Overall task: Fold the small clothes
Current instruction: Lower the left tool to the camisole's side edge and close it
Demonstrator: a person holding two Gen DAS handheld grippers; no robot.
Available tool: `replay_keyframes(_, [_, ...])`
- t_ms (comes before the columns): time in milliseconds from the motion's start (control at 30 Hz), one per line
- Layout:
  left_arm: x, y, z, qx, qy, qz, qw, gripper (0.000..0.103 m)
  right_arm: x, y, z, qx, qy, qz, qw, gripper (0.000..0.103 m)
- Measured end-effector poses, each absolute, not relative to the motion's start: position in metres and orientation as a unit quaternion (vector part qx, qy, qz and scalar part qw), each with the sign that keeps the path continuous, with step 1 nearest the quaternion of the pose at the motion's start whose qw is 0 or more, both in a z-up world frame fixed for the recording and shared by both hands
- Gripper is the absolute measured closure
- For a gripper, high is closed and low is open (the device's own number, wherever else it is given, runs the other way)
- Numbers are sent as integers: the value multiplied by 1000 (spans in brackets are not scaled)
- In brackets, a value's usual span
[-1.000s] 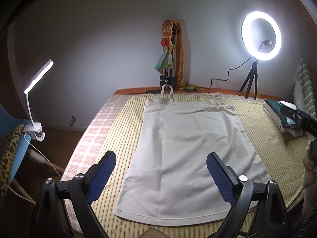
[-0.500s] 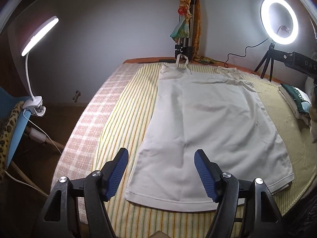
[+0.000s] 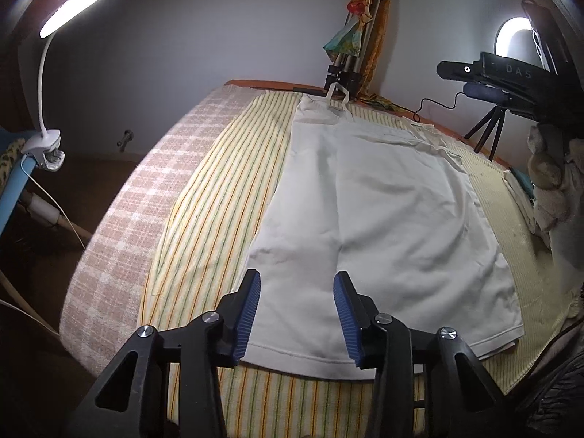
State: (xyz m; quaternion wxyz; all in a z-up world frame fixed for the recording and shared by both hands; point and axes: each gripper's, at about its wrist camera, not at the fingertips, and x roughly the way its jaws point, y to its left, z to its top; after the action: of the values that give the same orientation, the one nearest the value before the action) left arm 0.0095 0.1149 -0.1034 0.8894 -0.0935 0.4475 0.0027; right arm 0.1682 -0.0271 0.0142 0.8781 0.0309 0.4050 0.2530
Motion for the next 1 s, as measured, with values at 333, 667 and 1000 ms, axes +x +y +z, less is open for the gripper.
replay_keyframes(333, [10,135,-129,-156,484,-13,861,65,221,29,-15,47,454,299,838,37])
replay_keyframes(667, [13,153,-145,-177,501,1,847,66,262,91,-57,60,518,318,792,37])
replay_keyframes(1000, [19,157,-152,-182,507,-4,843,76,298,122,-99,70,565,301,765,43])
